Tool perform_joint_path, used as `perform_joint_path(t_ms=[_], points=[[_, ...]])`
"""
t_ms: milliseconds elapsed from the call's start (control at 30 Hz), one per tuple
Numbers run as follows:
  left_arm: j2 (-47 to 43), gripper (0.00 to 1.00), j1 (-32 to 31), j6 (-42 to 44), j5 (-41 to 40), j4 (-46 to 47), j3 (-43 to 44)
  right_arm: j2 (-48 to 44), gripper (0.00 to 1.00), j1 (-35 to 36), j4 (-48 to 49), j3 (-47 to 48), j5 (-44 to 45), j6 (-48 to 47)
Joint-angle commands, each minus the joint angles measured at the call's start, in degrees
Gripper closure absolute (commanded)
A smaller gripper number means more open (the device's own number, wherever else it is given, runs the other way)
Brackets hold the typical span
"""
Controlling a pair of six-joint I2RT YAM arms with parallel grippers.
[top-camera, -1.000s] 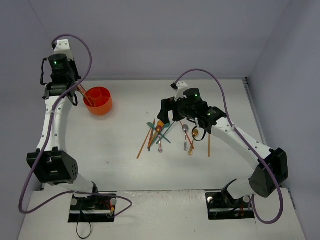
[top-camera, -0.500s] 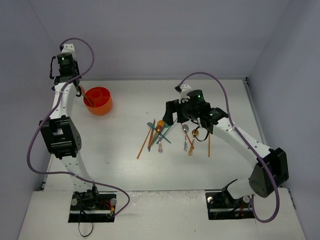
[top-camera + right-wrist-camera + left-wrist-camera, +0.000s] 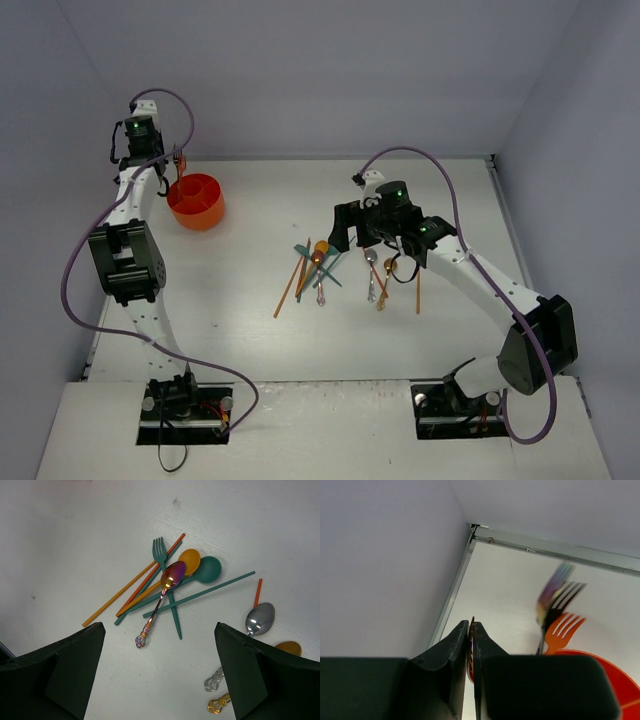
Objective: Sort the eating utensils into containers
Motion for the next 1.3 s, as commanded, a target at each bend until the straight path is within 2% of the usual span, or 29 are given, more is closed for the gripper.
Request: perform_joint_path(t_ms=[0,533,1000,1267], points=[[-2.0,0.93,0.7,0.1,0.3,4.5,2.4,-0.6,0.11,-0.4,1.8,0.3,-0.5,-0.3],[-4.6,0.89,0.8,1.5,7.9,9.1,-3.2,-0.7,0.11,-0.4,1.6,0.0,-0.9,-0.1],[-6.9,0.84,0.7,4.3,7.8,8.5,-7.6,-1.2,0.11,-0.4,1.6,-0.1,-1.7,0.2],[-7.8,0.72,0.6,4.1,6.8,8.4,-8.5,-1.2,0.11,-0.4,1.7,-0.3,-2.0,0.2]])
